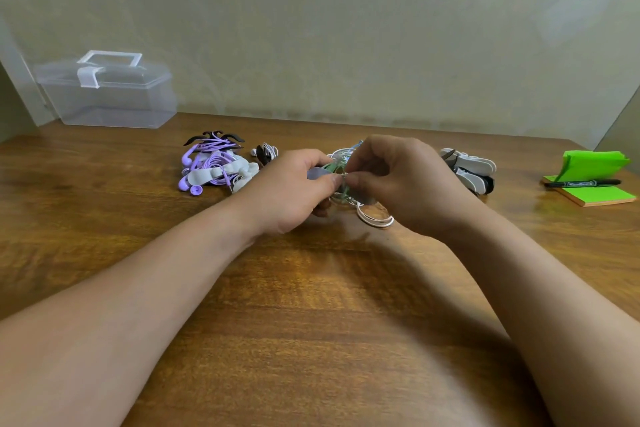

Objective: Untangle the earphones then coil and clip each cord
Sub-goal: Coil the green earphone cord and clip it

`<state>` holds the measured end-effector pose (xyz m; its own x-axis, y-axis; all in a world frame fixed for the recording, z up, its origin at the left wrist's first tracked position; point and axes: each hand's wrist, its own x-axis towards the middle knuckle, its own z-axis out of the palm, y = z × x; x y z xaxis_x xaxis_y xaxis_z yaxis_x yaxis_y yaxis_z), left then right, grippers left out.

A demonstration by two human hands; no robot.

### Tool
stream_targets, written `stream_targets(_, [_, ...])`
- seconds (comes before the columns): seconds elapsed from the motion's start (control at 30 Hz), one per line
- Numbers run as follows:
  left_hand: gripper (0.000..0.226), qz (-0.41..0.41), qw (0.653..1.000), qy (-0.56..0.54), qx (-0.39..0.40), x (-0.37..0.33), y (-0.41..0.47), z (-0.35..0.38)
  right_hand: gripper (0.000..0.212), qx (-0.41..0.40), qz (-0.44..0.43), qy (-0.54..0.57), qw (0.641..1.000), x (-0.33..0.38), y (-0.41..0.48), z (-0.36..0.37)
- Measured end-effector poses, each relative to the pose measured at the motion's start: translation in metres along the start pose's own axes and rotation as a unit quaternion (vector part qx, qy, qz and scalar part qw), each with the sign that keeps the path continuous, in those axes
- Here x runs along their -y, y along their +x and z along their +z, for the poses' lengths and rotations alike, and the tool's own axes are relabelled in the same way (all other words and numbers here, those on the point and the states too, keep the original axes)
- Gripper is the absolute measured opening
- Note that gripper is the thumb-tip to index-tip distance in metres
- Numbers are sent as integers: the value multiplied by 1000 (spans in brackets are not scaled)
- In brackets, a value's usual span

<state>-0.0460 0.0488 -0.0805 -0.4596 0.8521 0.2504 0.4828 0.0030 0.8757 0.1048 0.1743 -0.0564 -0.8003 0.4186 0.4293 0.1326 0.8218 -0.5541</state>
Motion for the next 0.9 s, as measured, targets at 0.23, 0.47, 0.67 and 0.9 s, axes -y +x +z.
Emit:
stream_targets(0.23, [25, -5, 997, 37, 66, 4, -1, -5, 14, 23, 16, 65, 998, 3, 2, -2])
stream_targets(0.47, [24, -29, 993, -58, 94, 5, -3, 1, 18, 61, 21, 69, 996, -3, 5, 0])
stream_targets(0.67, [31, -25, 994, -53, 90, 4, -4, 1, 11, 76, 38, 107, 991, -9, 7, 1])
stream_targets(0.9, [22, -30, 995, -78, 58, -3, -3, -2, 4, 27, 68, 267, 961, -22, 4, 12])
